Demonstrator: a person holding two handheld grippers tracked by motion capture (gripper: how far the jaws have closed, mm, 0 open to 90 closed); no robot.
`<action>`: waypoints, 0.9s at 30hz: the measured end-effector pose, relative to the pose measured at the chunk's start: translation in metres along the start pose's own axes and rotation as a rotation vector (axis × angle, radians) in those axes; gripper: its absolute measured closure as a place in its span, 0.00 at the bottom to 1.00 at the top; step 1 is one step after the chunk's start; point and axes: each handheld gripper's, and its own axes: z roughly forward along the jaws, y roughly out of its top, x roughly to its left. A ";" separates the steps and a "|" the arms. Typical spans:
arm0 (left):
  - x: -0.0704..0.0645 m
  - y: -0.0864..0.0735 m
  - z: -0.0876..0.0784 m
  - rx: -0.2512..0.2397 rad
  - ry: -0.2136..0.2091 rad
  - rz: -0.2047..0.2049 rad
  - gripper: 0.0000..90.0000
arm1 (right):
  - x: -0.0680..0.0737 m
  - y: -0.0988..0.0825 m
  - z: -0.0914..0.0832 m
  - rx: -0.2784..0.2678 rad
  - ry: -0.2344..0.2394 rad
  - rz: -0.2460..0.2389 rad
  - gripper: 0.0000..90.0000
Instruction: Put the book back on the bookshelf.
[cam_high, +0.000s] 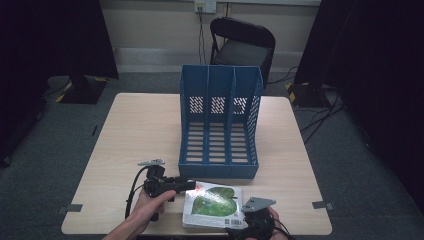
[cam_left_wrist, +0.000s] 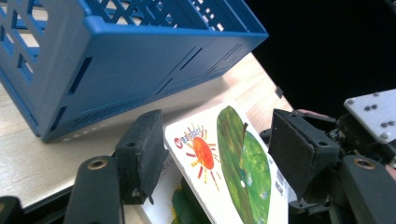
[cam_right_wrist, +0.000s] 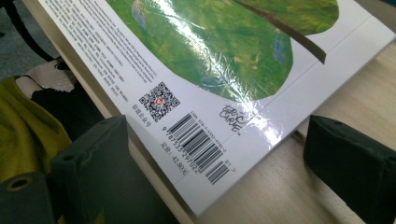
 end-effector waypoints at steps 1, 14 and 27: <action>0.000 0.000 0.000 -0.001 -0.008 -0.003 0.40 | 0.001 -0.001 0.000 0.001 -0.003 -0.009 0.07; -0.016 -0.006 0.024 0.128 -0.092 0.062 0.49 | 0.005 0.000 0.003 -0.007 -0.060 -0.023 0.09; -0.017 -0.011 0.033 0.238 -0.100 0.091 0.57 | 0.004 0.006 0.006 -0.021 -0.040 0.021 0.15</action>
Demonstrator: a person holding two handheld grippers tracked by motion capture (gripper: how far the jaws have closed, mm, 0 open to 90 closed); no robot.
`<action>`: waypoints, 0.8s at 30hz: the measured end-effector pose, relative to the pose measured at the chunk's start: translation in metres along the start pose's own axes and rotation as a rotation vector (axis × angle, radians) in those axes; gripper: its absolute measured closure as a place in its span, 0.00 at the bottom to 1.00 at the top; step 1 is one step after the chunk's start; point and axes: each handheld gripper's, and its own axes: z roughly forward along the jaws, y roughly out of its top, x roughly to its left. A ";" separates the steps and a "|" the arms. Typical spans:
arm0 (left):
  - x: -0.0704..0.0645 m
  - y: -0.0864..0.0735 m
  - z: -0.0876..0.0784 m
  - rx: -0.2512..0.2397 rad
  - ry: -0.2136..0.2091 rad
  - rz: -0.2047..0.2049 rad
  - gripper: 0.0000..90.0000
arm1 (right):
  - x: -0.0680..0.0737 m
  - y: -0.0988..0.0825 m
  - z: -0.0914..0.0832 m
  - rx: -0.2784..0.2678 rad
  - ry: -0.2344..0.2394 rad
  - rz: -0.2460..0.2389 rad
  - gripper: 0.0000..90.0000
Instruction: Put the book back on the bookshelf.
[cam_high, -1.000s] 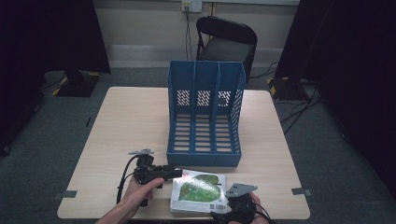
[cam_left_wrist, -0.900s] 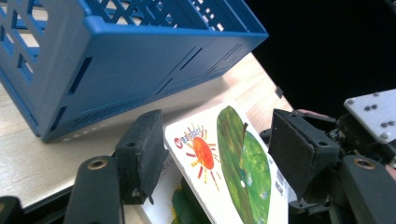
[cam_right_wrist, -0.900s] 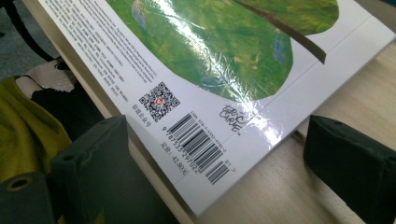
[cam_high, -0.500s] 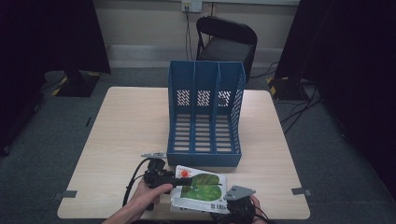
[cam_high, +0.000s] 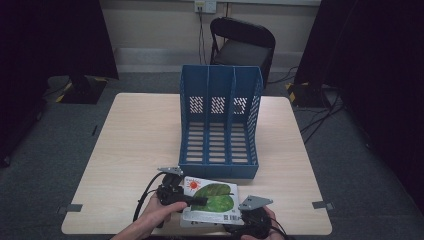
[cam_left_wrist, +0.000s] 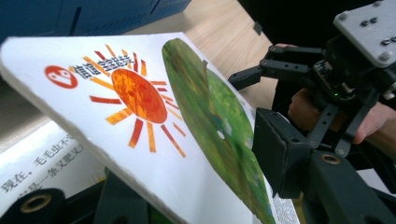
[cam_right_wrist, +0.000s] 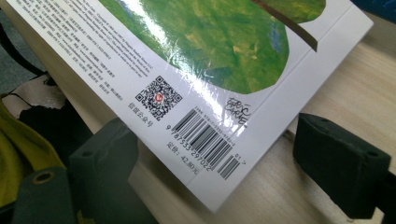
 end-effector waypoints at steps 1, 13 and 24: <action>0.000 0.000 0.000 0.000 0.000 0.000 0.57 | 0.000 0.000 0.000 0.000 0.000 0.000 0.15; 0.010 0.005 -0.007 0.034 0.007 0.005 0.70 | 0.001 0.007 0.004 0.011 0.026 0.020 0.17; 0.005 0.004 -0.008 0.034 0.033 0.063 0.70 | -0.011 0.009 -0.010 -0.034 0.094 0.086 0.20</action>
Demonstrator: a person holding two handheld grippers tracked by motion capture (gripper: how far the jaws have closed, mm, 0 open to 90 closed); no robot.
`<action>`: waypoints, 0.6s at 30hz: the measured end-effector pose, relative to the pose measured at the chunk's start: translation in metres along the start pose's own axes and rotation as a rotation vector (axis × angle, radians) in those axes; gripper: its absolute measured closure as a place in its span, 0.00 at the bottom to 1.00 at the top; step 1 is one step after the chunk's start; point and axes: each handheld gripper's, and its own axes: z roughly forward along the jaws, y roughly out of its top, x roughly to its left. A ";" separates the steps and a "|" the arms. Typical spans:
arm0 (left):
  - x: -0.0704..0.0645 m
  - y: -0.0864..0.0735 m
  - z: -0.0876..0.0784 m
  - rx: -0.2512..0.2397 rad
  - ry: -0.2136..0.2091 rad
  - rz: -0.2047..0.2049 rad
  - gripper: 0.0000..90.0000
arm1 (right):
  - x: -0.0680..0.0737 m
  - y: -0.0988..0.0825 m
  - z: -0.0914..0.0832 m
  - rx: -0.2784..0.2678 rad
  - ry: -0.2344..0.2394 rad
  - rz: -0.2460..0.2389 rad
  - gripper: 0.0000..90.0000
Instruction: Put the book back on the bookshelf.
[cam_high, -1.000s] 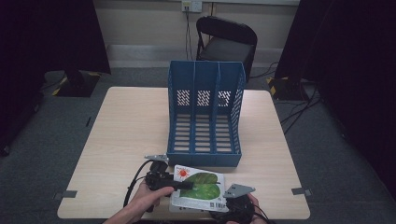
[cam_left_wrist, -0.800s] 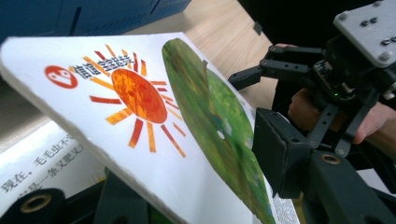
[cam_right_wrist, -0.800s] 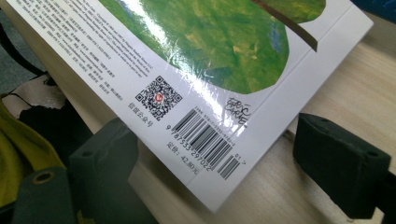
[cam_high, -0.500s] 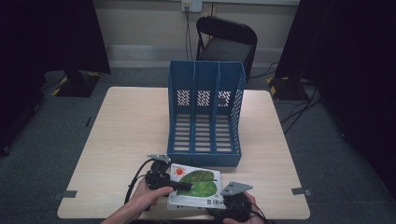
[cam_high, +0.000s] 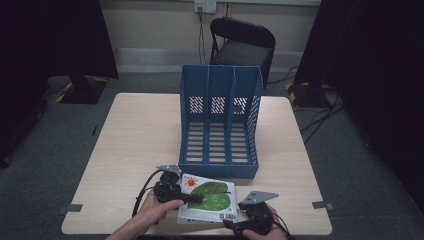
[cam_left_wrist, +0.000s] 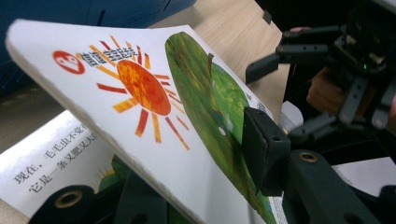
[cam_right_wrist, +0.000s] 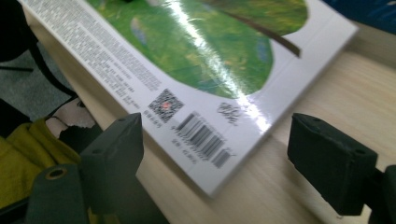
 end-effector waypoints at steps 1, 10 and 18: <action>0.000 0.000 0.000 -0.001 0.002 0.008 0.70 | -0.002 0.000 -0.001 -0.005 0.001 0.008 0.20; -0.011 0.001 -0.002 -0.010 0.028 0.104 0.70 | -0.018 0.010 0.001 -0.040 0.000 0.055 0.20; -0.028 0.001 -0.001 -0.006 0.035 0.244 0.70 | -0.031 0.014 0.002 -0.051 0.003 0.075 0.19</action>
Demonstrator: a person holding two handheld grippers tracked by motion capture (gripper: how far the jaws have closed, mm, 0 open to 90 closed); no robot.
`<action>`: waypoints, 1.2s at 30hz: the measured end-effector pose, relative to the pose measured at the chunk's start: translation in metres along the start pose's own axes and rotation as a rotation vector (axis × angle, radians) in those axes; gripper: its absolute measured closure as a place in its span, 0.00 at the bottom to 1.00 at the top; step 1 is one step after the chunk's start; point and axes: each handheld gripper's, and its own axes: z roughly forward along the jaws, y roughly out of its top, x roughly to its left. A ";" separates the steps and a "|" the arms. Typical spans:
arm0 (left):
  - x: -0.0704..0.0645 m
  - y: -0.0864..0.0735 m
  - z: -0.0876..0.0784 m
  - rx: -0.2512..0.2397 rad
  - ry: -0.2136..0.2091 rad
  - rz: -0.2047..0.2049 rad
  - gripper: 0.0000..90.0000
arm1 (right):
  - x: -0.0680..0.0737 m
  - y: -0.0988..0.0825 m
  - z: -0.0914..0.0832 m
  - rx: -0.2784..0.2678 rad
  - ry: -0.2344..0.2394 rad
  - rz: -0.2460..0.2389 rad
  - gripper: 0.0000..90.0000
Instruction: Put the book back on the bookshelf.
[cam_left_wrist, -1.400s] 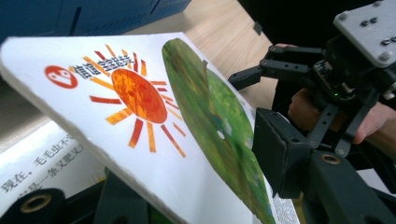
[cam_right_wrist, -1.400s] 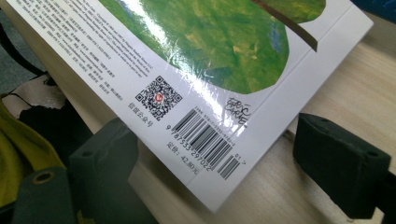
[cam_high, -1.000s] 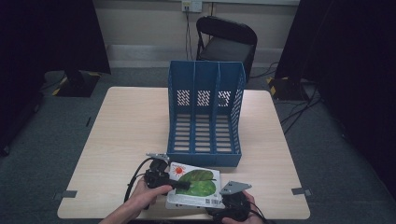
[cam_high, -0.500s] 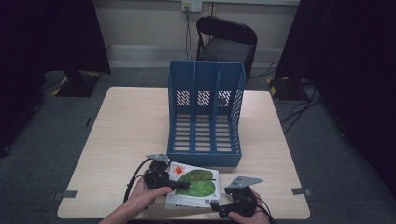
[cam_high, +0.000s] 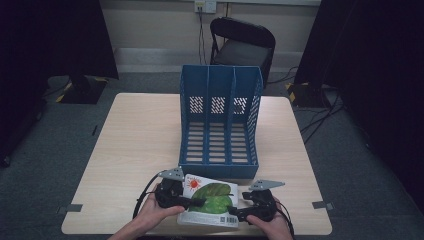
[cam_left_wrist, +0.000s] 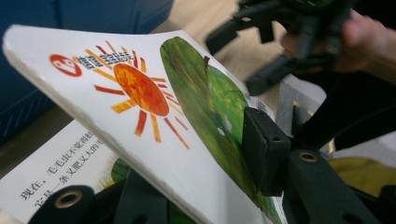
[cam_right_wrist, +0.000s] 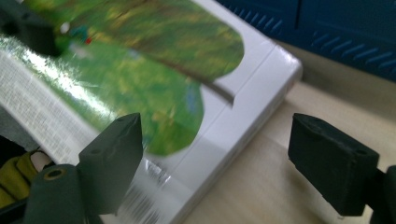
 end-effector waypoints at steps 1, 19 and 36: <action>-0.002 0.000 0.000 0.001 -0.004 0.013 0.70 | -0.002 0.002 0.001 -0.002 0.009 0.002 0.19; -0.008 -0.004 0.006 0.041 0.004 0.066 0.70 | -0.015 0.007 0.009 0.017 0.088 0.033 0.19; -0.005 -0.001 -0.002 0.031 0.035 0.059 0.69 | -0.018 0.006 -0.030 -0.134 0.124 0.015 0.48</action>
